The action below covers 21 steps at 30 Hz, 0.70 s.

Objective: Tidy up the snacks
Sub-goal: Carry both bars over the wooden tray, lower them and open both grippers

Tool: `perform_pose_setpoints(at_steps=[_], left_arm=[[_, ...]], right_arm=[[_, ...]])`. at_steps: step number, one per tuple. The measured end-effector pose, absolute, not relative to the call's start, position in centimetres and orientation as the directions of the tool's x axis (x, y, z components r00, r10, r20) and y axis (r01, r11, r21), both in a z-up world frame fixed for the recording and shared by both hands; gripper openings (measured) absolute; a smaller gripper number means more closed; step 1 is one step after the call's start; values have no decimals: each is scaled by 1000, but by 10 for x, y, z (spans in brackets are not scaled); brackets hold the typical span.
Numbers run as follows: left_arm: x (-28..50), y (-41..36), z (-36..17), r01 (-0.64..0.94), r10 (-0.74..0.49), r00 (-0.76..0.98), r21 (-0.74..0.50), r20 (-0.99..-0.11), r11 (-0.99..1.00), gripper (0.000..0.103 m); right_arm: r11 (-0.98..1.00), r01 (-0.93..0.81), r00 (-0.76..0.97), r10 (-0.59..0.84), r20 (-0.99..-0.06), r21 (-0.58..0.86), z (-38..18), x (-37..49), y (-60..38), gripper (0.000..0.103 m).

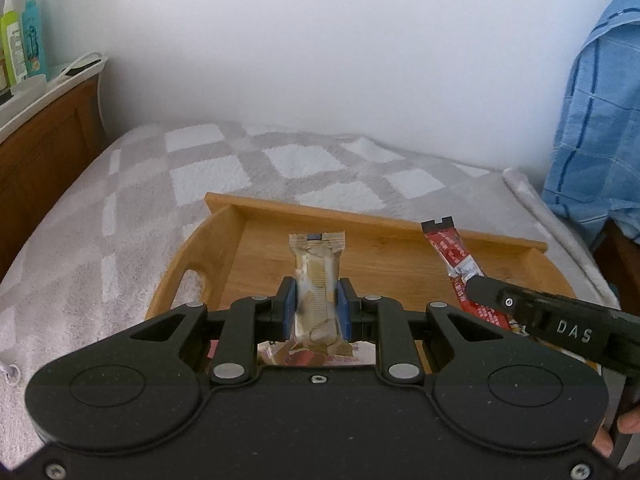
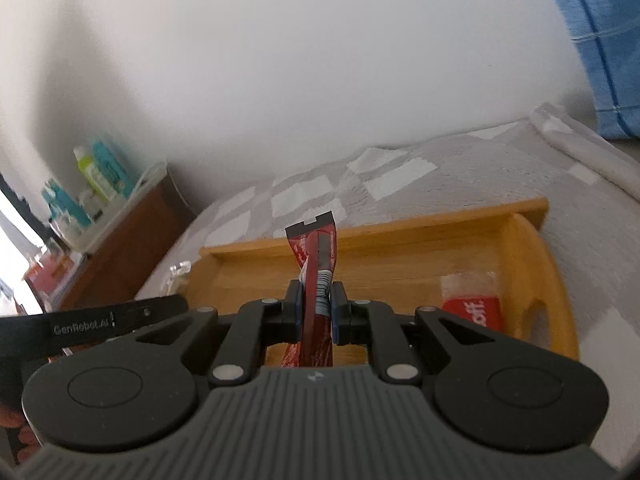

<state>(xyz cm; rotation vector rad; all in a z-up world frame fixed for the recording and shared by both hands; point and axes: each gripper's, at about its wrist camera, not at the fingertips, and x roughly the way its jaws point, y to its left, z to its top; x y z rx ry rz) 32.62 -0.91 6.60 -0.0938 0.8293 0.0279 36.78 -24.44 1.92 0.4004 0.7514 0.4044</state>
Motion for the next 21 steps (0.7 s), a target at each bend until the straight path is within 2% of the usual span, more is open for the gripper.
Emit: perform_pose_setpoints(at_steps=[21], left_arm=[[346, -13, 41, -81, 4, 650, -65, -760, 995, 21]], right_arm=[[869, -173, 664, 450, -597, 463, 1, 378, -235, 17]])
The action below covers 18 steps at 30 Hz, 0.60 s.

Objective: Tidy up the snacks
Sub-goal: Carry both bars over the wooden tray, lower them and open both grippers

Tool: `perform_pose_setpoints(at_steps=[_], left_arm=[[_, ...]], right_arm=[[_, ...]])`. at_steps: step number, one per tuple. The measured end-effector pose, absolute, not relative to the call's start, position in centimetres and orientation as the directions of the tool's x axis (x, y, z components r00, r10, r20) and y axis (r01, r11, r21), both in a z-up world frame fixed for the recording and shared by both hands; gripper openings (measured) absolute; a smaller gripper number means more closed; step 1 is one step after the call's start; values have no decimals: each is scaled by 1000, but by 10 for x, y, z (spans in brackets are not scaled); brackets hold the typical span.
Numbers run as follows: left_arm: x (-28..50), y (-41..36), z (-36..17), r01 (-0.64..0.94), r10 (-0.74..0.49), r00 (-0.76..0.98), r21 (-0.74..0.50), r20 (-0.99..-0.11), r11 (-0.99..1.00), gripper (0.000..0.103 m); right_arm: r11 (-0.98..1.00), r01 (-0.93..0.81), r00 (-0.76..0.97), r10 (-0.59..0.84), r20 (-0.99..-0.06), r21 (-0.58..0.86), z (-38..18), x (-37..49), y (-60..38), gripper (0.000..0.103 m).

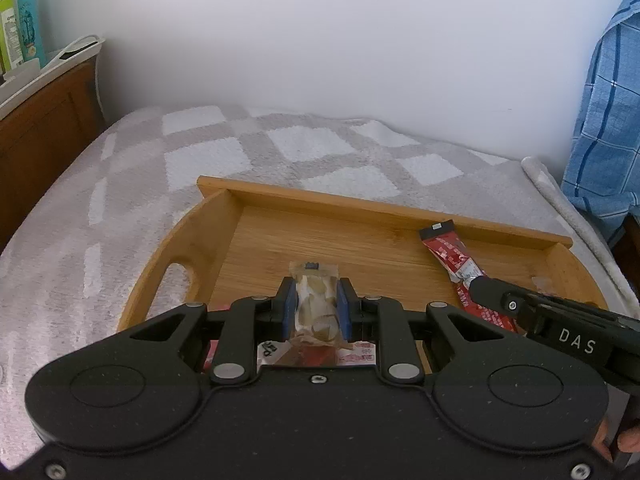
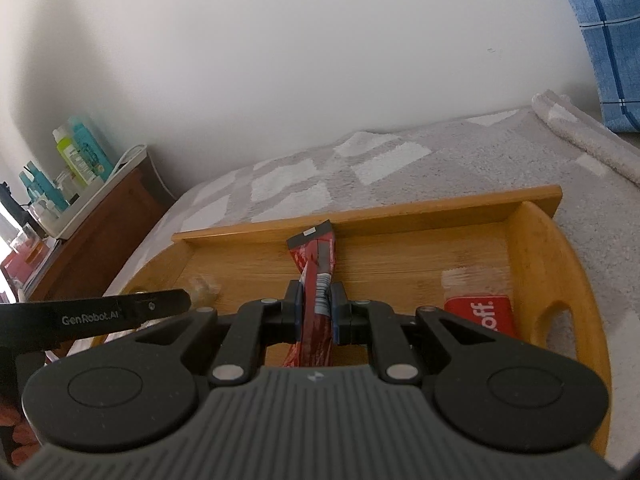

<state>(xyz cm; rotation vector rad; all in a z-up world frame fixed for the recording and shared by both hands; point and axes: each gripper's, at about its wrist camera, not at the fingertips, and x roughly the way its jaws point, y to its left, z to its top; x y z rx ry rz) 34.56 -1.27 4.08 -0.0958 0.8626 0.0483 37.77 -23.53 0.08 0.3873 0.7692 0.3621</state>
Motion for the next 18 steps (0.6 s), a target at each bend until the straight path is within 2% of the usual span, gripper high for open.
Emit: perform_pose_setpoints(at_steps=[9, 11, 12, 16, 18], left_arm=[[347, -15, 35, -75, 0, 642, -62, -767, 995, 22], [346, -16, 34, -72, 3, 642, -57, -767, 996, 22], [346, -16, 34, -73, 4, 642, -56, -767, 996, 23], [344, -17, 36, -69, 13, 645, -41, -764, 997, 36], [341, -18, 38, -64, 16, 648, -32, -762, 997, 38]], right_arm=[[869, -165, 668, 446, -595, 466, -2, 378, -235, 20], [868, -162, 669, 447, -594, 470, -2, 378, -235, 24], [866, -162, 668, 449, -593, 473, -2, 378, -235, 27], [862, -159, 676, 450, -584, 481, 0, 377, -237, 28], [859, -158, 682, 451, -575, 487, 2, 375, -239, 29]])
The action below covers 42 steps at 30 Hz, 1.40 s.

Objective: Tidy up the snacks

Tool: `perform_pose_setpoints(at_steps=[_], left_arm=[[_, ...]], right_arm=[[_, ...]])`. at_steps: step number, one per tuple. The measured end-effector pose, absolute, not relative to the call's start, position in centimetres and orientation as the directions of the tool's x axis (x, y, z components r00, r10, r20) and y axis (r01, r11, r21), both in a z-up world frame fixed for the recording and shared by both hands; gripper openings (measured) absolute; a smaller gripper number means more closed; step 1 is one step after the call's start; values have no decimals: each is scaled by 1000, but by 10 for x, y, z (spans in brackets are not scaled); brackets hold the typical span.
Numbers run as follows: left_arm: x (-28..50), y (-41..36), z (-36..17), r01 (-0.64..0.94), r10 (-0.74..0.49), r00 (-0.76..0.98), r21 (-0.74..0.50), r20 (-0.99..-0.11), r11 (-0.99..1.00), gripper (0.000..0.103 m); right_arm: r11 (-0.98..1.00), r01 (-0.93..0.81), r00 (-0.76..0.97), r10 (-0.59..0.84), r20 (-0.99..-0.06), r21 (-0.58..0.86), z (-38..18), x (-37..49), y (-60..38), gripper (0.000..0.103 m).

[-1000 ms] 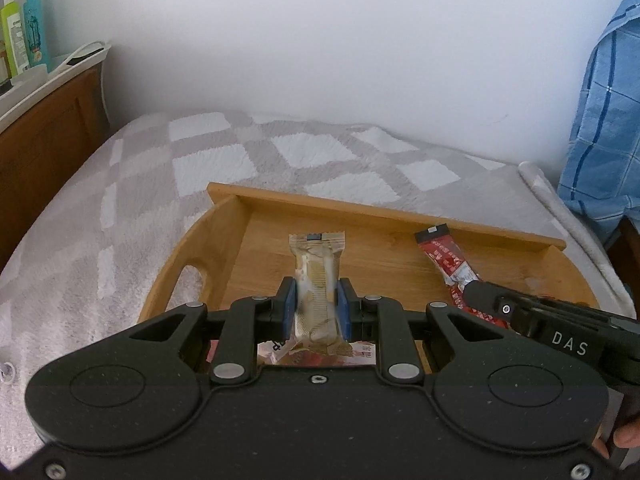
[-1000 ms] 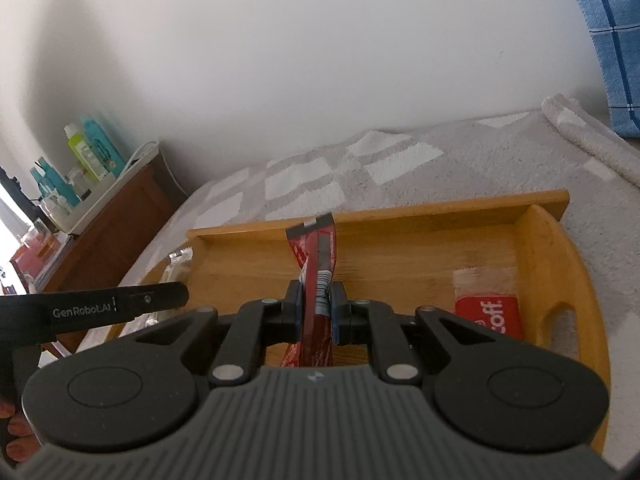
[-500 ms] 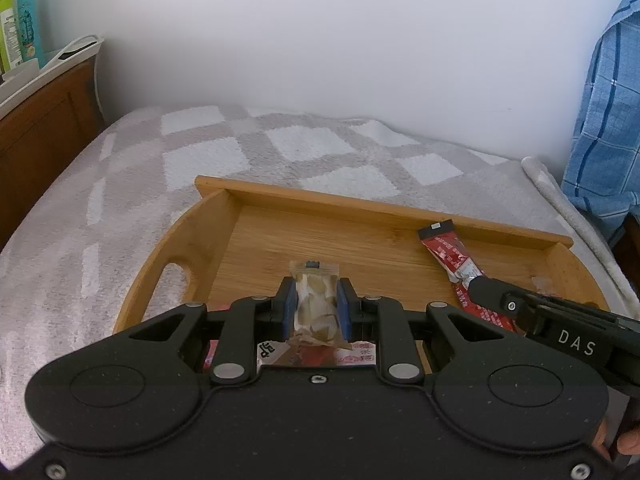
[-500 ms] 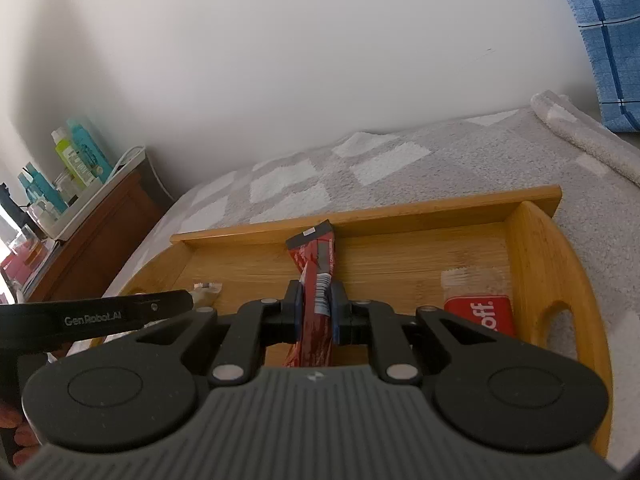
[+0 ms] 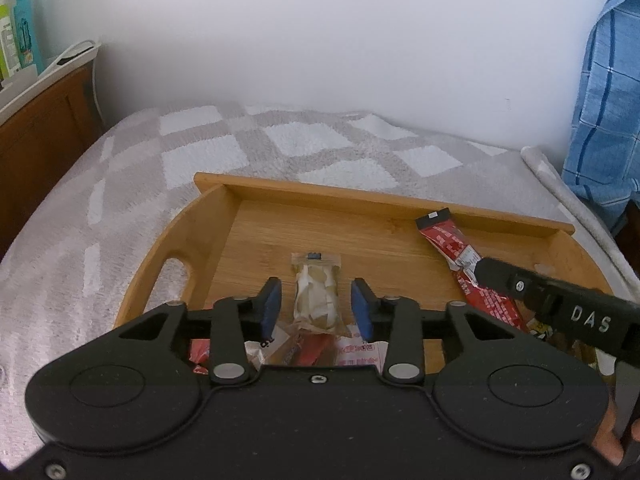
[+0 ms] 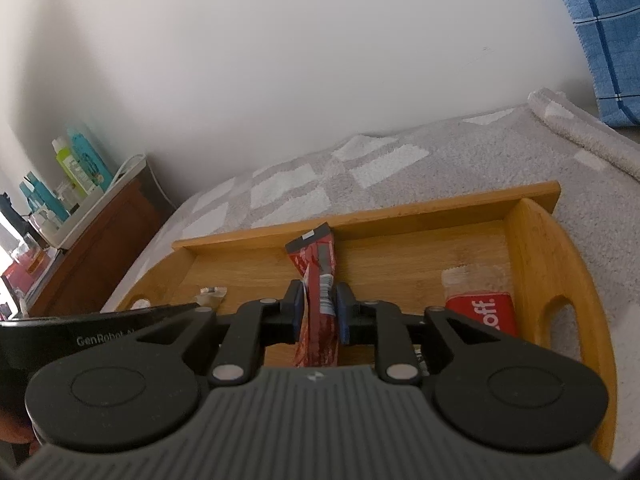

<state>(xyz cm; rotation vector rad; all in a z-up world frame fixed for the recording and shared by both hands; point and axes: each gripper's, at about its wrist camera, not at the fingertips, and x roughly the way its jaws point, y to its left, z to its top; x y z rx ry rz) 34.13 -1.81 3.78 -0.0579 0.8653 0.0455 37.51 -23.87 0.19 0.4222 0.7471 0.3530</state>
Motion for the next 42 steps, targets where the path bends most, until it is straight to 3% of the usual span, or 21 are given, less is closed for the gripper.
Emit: perform_pose_setpoints(at_steps=[12, 20, 23, 28, 42], left_arm=[[316, -28, 55, -14, 9, 667, -1, -745, 1000, 59], [290, -34, 66, 6, -15, 687, -15, -727, 1000, 79], [274, -38, 70, 24, -27, 695, -15, -718, 1000, 82], [248, -38, 71, 34, -41, 688, -24, -725, 999, 88], [185, -34, 76, 65, -45, 711, 2, -702, 998, 98]], right_arm=[[899, -158, 751, 379, -541, 410, 25, 352, -238, 58], [950, -134, 813, 268, -517, 282, 38, 310, -235, 63], [961, -130, 823, 243, -513, 245, 43, 291, -234, 66], [966, -136, 843, 229, -487, 219, 51, 260, -231, 80], [981, -40, 861, 129, -491, 188, 43, 177, -259, 93]])
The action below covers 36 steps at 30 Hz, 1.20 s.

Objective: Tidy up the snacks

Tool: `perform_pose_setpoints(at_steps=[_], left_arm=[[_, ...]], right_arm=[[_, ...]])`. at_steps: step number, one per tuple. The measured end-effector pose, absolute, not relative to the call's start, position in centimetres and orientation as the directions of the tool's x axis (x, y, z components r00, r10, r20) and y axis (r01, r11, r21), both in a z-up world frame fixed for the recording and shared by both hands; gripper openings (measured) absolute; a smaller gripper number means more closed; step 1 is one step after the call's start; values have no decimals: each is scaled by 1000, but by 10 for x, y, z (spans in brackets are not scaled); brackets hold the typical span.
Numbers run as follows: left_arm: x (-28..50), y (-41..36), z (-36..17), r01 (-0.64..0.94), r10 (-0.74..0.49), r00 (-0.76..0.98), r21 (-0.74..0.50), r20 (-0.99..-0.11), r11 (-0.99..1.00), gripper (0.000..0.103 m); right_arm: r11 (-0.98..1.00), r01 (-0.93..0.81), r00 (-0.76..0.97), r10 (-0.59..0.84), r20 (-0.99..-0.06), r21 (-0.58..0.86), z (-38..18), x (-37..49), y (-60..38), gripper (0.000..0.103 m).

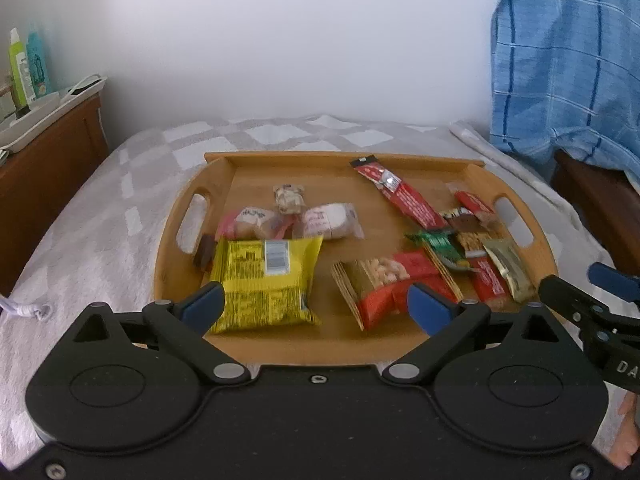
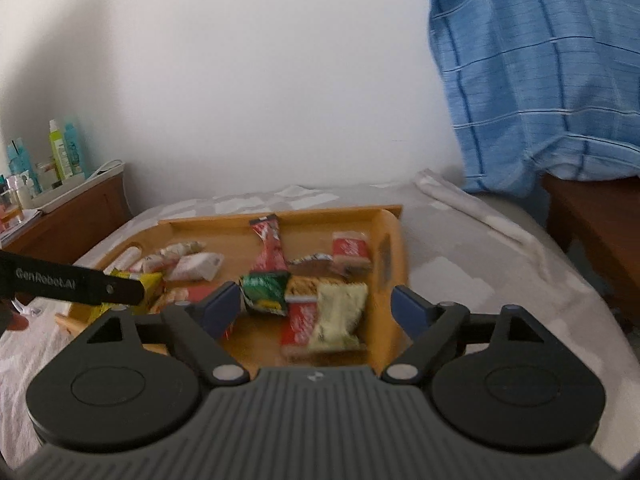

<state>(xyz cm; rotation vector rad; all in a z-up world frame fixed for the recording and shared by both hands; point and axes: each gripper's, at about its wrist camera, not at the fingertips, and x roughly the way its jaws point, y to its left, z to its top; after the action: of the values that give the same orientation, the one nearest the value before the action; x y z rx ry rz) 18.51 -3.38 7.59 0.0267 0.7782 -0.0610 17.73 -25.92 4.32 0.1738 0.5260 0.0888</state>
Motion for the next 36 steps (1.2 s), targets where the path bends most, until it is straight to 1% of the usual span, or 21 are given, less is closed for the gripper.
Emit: perform_pose_setpoints(at_steps=[4, 8, 13, 16, 24, 31, 36], left_arm=[[167, -35, 75, 76, -57, 712, -4, -700, 997, 99], [149, -37, 71, 79, -46, 719, 15, -693, 997, 101], [122, -35, 63, 64, -23, 732, 34, -681, 997, 102], [108, -33, 57, 59, -20, 729, 34, -685, 998, 102], [79, -24, 43, 35, -16, 727, 14, -686, 999, 102], [66, -21, 28, 22, -5, 723, 16, -690, 1000, 102], [62, -16, 13, -2, -2, 704, -6, -710, 1000, 102]], right_arm=[[983, -11, 874, 99, -476, 183, 42, 153, -263, 103], [982, 15, 880, 77, -468, 190, 40, 134, -261, 103], [988, 34, 883, 40, -467, 149, 34, 111, -252, 103], [988, 37, 885, 37, -465, 148, 32, 99, -248, 103], [985, 71, 857, 22, -515, 160, 22, 81, -238, 103], [993, 56, 841, 7, -541, 100, 14, 69, -219, 103], [994, 55, 826, 7, -564, 93, 8, 69, -212, 103]])
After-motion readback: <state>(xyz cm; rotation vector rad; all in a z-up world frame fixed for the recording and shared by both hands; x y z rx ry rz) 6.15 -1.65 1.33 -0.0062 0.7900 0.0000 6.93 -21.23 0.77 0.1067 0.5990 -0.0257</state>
